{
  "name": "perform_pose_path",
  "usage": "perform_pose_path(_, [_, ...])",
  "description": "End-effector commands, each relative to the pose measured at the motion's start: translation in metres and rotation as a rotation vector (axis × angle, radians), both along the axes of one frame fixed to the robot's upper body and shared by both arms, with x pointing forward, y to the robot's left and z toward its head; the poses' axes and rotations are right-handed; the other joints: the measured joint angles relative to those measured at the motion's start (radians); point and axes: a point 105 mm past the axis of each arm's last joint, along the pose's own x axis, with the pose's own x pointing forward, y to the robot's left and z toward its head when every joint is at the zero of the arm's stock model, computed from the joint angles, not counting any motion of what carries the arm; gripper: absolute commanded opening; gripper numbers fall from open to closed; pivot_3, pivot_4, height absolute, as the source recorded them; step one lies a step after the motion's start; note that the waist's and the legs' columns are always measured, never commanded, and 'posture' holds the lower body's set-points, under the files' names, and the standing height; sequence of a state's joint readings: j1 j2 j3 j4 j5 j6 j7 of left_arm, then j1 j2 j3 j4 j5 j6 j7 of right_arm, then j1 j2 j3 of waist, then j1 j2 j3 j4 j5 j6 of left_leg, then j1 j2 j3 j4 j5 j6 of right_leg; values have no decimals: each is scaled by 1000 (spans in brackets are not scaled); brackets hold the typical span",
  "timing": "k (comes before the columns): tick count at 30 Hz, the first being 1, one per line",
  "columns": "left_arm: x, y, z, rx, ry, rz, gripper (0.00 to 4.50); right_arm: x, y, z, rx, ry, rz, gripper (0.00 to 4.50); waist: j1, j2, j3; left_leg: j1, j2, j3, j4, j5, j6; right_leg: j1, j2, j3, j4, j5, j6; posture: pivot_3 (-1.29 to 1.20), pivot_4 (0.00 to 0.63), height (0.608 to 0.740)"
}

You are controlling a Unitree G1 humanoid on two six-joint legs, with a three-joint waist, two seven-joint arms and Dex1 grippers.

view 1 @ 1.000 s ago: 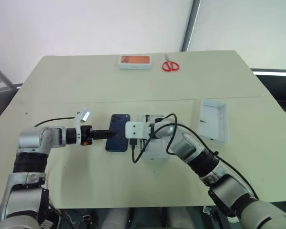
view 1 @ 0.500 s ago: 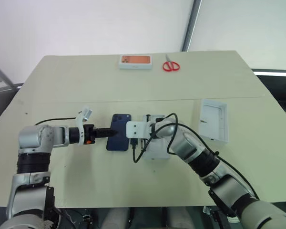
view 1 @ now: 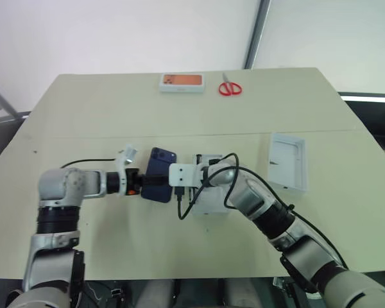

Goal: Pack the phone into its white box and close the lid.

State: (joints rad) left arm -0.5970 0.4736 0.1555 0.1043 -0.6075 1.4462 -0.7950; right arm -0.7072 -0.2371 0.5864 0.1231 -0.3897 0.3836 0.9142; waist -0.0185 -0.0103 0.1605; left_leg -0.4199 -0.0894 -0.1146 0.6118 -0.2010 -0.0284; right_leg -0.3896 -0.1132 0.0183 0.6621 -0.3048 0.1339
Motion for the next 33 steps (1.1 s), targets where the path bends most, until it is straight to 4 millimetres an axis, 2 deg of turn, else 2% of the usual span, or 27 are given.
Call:
perform_pose_path(1, [4, -2, 15, 32, -59, 1, 3991, -7, 8, -2, 2, 6, 36, 76, -4, 0, 0, 0, 0, 1, -1, 0, 0, 0, 0, 1, 0, 0, 0, 0, 150, 740])
perform_pose_path(9, [0, 7, 17, -76, -64, 28, 3991, -6, 6, -3, -3, -1, 34, 76, -3, 0, 0, -1, 0, 1, -2, 2, -3, -1, 0, 1, 0, 0, 0, 0, 150, 740])
perform_pose_path(17, [2, 31, 23, -117, -78, 102, 3991, -7, 5, -3, -4, -2, 36, 76, -2, 0, 0, -1, 0, 1, -2, 0, -1, -4, 0, 1, 0, 0, 0, 0, 150, 740])
perform_pose_path(26, [-2, 30, 13, -136, -58, 97, 3991, -7, 5, -4, -8, -9, 36, 76, -2, 0, 0, -1, 0, 1, -2, 0, -1, -4, 0, 1, 0, 0, -1, 0, 150, 740])
perform_pose_path(29, [-1, 25, 10, -168, -35, 101, 3163, -6, 4, -4, -9, -8, 32, 0, -1, 0, 0, -1, 0, 1, -1, 0, 0, -3, 0, 1, 0, 0, -1, 0, 150, 740])
perform_pose_path(33, [-7, 20, 6, -194, -21, 79, 990, -6, 3, -4, -10, -8, 32, 0, -2, 0, 0, -1, 0, 1, -1, 0, -1, -4, 0, 1, 0, 0, -1, 0, 150, 740])
